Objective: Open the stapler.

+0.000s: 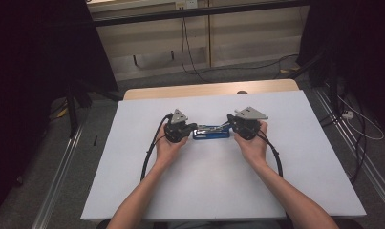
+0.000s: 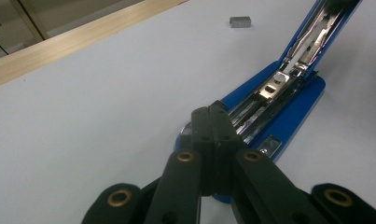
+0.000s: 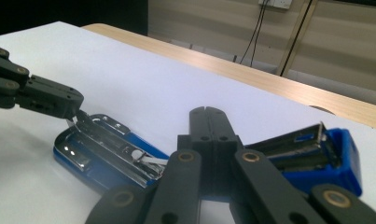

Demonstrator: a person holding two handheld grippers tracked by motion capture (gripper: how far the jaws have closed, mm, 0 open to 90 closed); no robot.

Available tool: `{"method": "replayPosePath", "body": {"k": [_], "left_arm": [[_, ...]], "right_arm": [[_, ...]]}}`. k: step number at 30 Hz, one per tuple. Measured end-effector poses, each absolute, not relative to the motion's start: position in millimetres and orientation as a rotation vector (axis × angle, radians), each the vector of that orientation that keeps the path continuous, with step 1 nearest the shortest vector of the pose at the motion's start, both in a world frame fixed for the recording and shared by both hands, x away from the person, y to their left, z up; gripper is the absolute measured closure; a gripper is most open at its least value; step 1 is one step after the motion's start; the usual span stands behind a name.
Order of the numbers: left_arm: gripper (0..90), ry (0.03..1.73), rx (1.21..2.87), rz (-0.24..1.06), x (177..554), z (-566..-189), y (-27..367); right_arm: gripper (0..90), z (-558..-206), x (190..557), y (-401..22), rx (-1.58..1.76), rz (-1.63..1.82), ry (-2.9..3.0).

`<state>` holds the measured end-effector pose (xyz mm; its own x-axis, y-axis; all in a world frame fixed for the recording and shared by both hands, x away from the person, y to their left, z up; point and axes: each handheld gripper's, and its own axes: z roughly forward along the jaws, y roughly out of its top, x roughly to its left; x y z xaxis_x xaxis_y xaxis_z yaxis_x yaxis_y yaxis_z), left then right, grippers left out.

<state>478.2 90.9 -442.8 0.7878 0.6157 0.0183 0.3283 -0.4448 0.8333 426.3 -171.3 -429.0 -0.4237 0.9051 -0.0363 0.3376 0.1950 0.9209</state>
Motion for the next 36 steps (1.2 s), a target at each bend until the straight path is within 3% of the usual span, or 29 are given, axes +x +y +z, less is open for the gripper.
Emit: {"method": "replayPosePath", "body": {"k": [36], "left_arm": [[90.0, 0.707, 2.059, 0.401, 478, -443, 91]], "right_arm": [[90.0, -441, 418, -212, 1.219, 1.160, 1.890]]}}
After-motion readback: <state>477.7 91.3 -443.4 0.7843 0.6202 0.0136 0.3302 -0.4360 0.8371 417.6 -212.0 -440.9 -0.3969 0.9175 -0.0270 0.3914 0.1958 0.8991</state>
